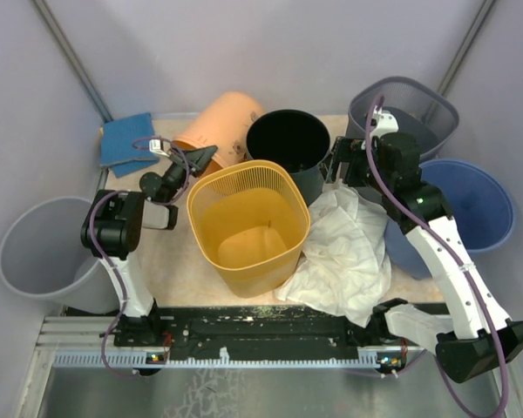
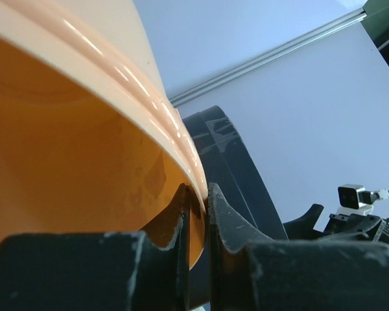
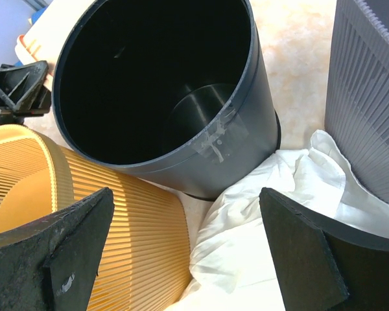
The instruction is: Turn the large container upside down
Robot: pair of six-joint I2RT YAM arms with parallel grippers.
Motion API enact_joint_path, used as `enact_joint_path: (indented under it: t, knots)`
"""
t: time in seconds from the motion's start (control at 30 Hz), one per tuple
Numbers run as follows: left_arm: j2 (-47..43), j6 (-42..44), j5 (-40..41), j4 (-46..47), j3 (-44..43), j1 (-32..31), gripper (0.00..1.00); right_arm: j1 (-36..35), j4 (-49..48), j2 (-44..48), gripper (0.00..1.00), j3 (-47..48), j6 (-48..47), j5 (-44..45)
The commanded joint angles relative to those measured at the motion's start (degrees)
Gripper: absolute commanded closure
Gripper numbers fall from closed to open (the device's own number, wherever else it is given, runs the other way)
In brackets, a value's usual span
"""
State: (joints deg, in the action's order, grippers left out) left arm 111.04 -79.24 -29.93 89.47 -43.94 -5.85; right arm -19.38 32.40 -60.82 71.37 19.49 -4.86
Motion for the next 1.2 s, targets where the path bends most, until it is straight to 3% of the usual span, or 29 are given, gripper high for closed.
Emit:
enact_joint_path:
  t: [0.0,0.27,0.57,0.9,1.17]
  knots:
    - [7.73,3.44,1.97,13.12,0.91,-0.97,1.0,-0.14,-1.79,0.33,0.06,3.35,0.3,-1.0]
    - [10.36,5.79,-2.97,13.17,-4.48,-1.8,1.0,-0.14,-0.59,1.05,0.06,3.25,-0.11,0.36]
    - [4.65,12.05,-8.82,13.18,-3.04,-0.9,1.0,-0.14,-0.93,1.0,0.06,3.08,0.68,1.58]
    - [-1.72,24.32,-7.29,13.13,6.02,-0.05,1.0,-0.14,-1.57,0.85,0.06,2.72,1.34,1.09]
    - [-0.2,26.02,-4.75,13.1,5.35,-0.34,1.0,-0.14,-2.08,0.7,0.07,2.63,1.68,0.44]
